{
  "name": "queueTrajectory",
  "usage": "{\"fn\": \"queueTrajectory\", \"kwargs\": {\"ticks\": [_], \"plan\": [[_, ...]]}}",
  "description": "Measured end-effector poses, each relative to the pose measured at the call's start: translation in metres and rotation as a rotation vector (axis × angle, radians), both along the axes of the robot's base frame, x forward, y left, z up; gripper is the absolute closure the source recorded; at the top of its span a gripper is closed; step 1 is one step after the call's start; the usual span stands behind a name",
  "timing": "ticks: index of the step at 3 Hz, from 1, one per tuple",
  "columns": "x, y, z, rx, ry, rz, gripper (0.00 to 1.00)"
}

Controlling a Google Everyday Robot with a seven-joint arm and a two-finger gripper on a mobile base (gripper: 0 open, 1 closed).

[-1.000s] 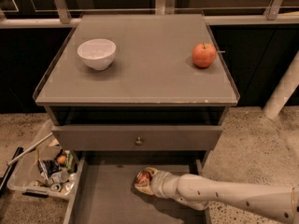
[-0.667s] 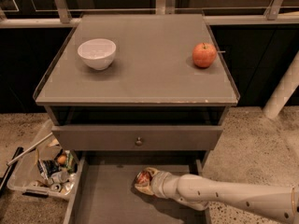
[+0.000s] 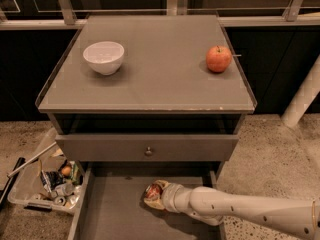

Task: Place coke can into middle drawer

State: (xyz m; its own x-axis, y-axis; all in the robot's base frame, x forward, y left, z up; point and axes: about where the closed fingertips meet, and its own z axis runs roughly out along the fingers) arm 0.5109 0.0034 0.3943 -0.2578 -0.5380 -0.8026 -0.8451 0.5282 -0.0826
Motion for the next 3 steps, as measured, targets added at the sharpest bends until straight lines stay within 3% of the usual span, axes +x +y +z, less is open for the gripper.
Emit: {"fn": "queueTrajectory", "kwargs": {"ticks": [1, 2, 3], "plan": [[0.0, 0.0, 0.0, 0.0, 0.0, 0.0, 0.11], [0.0, 0.0001, 0.0, 0.0, 0.0, 0.0, 0.0], [0.0, 0.0001, 0.0, 0.0, 0.0, 0.0, 0.0]]}}
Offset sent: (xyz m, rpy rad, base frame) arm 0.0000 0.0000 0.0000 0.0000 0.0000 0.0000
